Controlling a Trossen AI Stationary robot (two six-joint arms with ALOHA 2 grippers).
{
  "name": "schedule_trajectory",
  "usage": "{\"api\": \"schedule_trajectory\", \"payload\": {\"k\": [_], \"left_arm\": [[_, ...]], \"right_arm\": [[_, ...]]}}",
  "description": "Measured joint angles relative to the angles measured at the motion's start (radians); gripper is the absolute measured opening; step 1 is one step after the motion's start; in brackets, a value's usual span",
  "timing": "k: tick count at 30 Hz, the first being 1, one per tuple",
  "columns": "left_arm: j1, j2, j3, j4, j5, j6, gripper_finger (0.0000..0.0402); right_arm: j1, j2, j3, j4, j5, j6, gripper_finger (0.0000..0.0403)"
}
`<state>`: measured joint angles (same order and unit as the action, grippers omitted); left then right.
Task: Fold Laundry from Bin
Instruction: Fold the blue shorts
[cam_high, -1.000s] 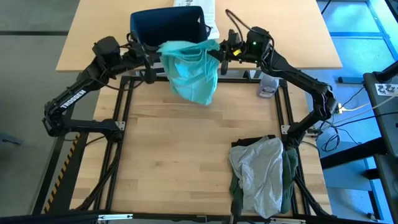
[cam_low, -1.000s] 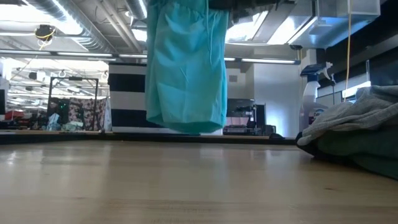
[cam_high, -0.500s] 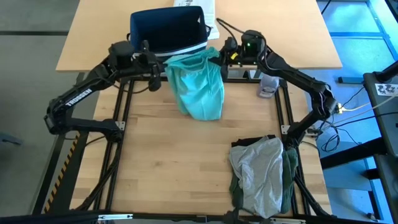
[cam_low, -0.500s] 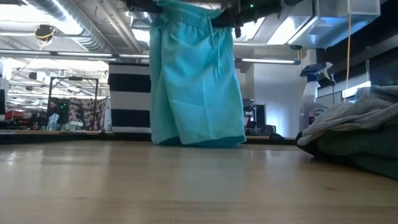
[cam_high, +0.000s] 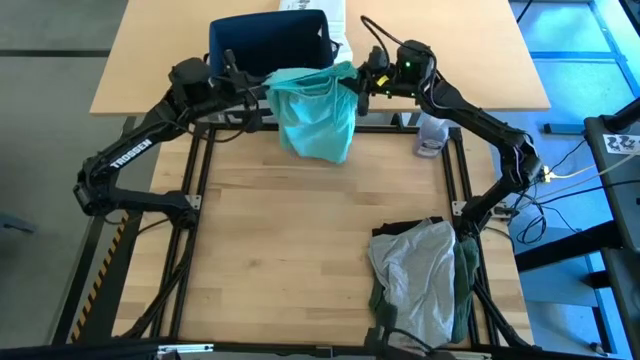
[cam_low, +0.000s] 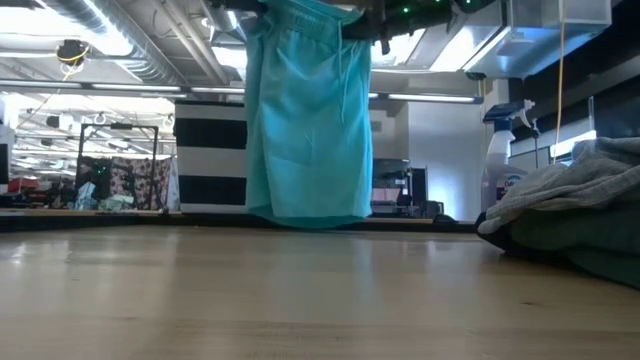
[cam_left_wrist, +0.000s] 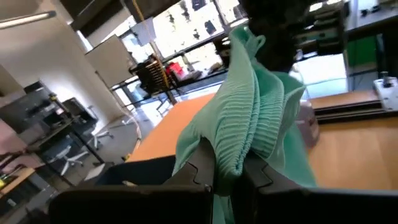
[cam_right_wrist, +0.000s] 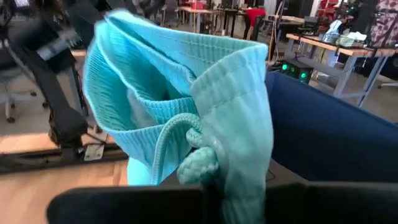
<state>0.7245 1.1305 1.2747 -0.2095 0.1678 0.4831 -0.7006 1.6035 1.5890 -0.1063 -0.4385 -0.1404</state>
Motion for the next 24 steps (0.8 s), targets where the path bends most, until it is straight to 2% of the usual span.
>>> {"api": "schedule_trajectory", "payload": {"k": [4,10,14,18,24], "left_arm": [[-0.083,-0.017,0.0,-0.053,-0.024,0.0,0.0014],[-0.289,-0.021,0.0,-0.214,-0.169,0.024,0.0014],[-0.449,-0.021,0.0,-0.332,-0.263,-0.006,0.0014],[-0.608,-0.016,-0.055,-0.375,-0.362,-0.094,0.0014],[-0.834,-0.016,-0.196,-0.352,-0.423,-0.334,0.0014]], "right_arm": [[0.046,-0.005,0.0,-0.07,0.024,-0.089,0.0025],[0.196,-0.005,-0.008,-0.268,0.146,-0.28,0.0025],[0.301,-0.011,-0.091,-0.264,0.184,-0.29,0.0025],[0.418,-0.013,-0.223,-0.218,0.264,-0.281,0.0025],[0.562,-0.022,-0.452,-0.011,0.266,-0.105,0.0025]]}}
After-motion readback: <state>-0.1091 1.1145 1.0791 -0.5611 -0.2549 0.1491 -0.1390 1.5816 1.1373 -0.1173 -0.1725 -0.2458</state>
